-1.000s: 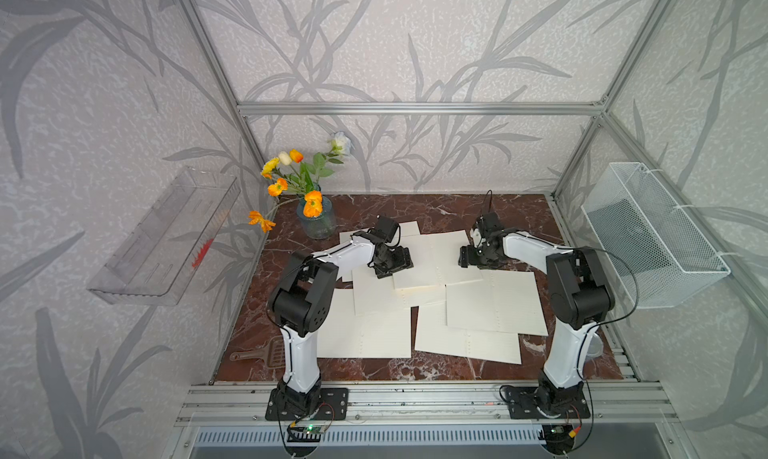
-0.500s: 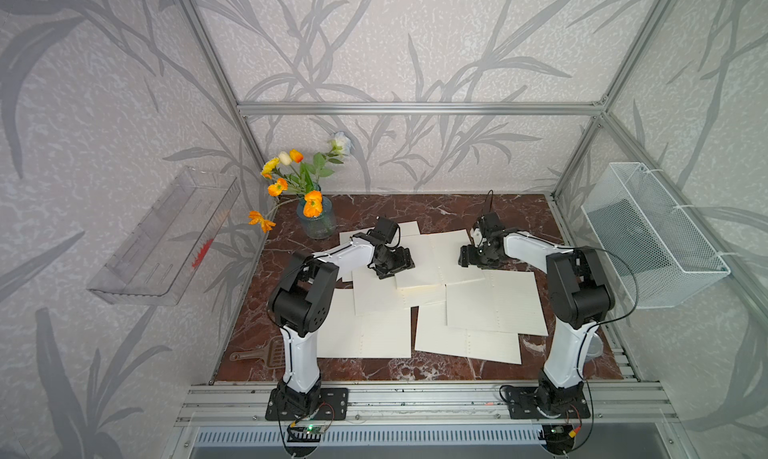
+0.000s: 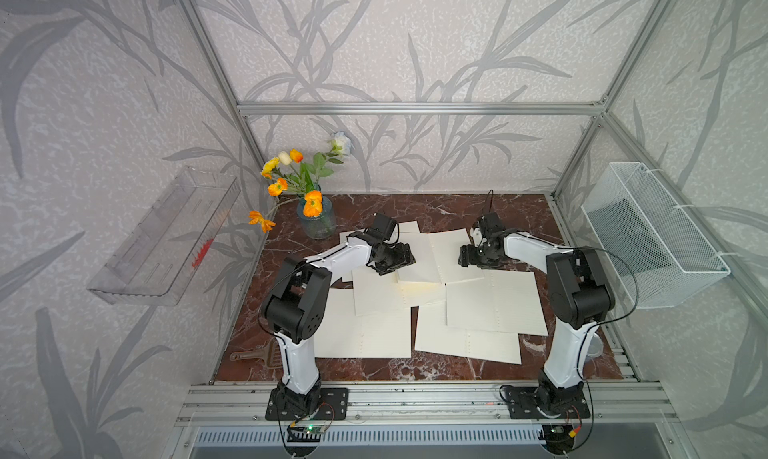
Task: Close the notebook
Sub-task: Close the notebook at the center of the board.
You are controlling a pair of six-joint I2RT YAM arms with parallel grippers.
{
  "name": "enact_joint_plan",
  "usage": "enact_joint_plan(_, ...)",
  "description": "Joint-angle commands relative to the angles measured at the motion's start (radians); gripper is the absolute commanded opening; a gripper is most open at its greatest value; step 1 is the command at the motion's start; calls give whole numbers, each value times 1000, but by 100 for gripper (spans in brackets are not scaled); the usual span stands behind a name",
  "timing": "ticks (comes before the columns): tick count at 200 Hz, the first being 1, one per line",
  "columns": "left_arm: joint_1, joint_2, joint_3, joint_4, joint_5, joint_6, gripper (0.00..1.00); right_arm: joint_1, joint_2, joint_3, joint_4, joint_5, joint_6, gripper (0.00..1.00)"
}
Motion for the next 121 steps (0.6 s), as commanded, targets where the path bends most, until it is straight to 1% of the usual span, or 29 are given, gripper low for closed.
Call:
enact_joint_plan(1, -9, -40, 5, 11, 24, 15, 77, 5, 16, -23, -6, -47, 1, 80)
enact_joint_plan(121, -10, -81, 45, 18, 71, 20, 78, 5, 20, -23, -5, -67, -6, 80)
